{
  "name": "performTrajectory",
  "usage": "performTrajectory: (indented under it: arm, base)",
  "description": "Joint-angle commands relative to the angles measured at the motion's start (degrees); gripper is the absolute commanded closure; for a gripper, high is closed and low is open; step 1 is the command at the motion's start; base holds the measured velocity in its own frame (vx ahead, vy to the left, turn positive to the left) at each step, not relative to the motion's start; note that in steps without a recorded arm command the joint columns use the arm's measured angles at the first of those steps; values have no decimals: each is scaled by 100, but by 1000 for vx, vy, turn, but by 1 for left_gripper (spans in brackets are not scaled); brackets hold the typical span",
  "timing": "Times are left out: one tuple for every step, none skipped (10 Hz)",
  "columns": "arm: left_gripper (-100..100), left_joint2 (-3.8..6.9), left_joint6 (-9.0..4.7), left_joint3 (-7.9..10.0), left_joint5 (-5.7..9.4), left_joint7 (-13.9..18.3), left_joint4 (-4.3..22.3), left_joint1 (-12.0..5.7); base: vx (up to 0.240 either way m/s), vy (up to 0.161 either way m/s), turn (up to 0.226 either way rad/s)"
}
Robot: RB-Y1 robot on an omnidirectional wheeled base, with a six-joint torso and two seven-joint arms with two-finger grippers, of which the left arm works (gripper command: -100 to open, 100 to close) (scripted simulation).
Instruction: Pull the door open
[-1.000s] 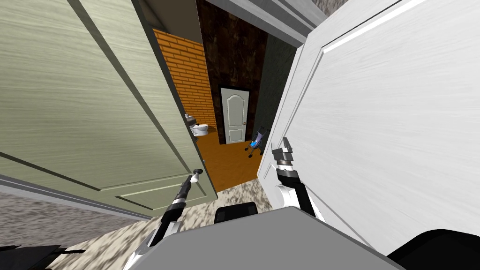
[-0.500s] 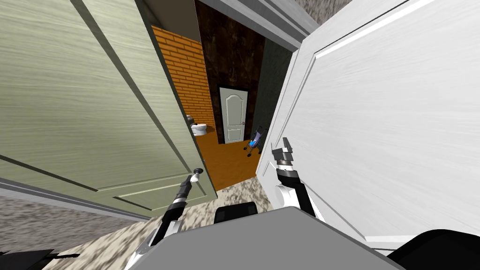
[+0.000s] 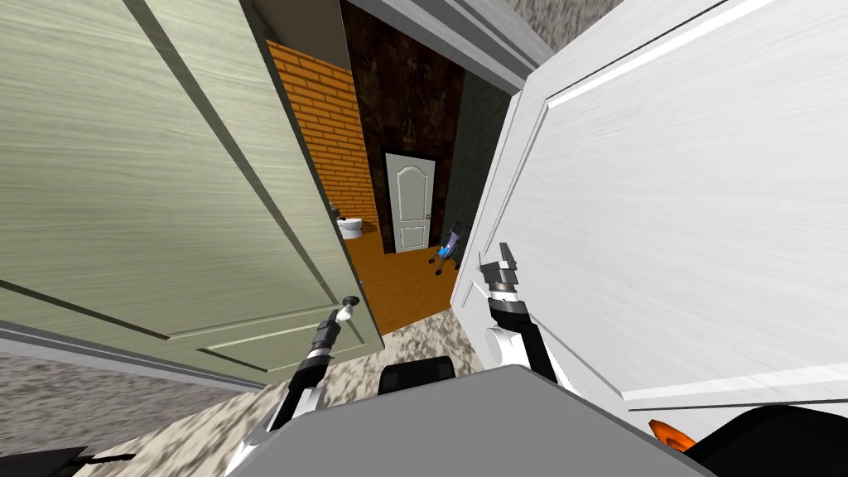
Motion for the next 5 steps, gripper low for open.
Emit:
performTrajectory:
  arm:
    - [100,-87,5,-157,73,286,-40,-49]
    - [100,-87,5,-157,73,339,-40,-49]
    - [100,-87,20,-201,173,553,-33,-69]
    - [100,-87,36,-246,273,709,-26,-89]
    - [100,-87,36,-246,273,816,-26,-89]
  base:
    - [-72,17,-57]
    - [-46,16,-67]
    - [-44,22,-85]
    - [-65,31,-68]
    - [-57,27,-29]
